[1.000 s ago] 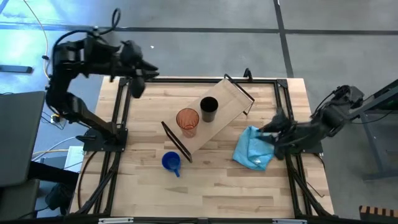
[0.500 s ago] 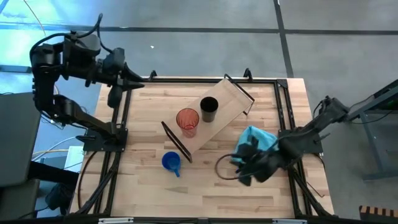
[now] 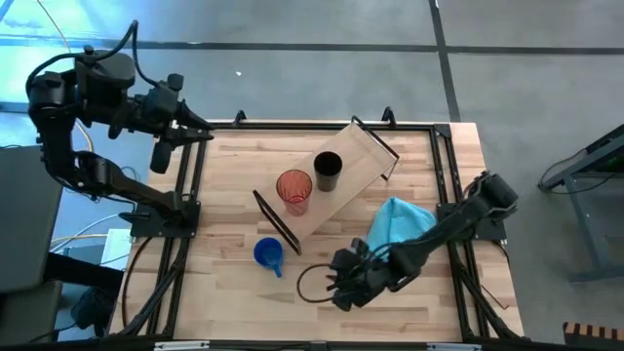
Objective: Stack small to large cups/mugs on shelf
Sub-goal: Put the blue mug on the shelf
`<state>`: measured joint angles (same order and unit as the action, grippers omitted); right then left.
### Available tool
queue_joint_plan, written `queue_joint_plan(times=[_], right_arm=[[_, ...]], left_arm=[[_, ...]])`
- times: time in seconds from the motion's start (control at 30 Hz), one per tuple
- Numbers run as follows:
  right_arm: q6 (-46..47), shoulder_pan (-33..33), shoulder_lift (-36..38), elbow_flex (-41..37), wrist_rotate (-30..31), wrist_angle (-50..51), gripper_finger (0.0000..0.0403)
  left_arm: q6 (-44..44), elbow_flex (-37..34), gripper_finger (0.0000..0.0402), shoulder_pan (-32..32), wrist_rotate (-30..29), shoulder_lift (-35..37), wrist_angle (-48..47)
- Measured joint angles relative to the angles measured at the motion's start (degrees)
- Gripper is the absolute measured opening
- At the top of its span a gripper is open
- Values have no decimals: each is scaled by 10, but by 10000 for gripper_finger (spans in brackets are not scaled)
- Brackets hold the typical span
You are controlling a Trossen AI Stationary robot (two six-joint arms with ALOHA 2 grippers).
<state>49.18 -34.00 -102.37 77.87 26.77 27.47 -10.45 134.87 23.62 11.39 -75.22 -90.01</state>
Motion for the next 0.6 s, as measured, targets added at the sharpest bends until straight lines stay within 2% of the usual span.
queue_joint_plan(times=[0.17, 0.3, 0.47, 0.6], right_arm=[[2, 3, -40, 0, 46, -90, 106], [-15, 3, -79, 0, 86, -207, 106], [-12, 2, -137, 0, 88, -327, 106], [28, 7, -175, 0, 92, -389, 106]], left_arm=[[1, 0, 83, 0, -3, 13, 0], [-29, 0, 83, 0, -17, 26, 1], [-68, 0, 83, 0, -70, 36, 3], [-30, 0, 83, 0, -83, 52, 37]])
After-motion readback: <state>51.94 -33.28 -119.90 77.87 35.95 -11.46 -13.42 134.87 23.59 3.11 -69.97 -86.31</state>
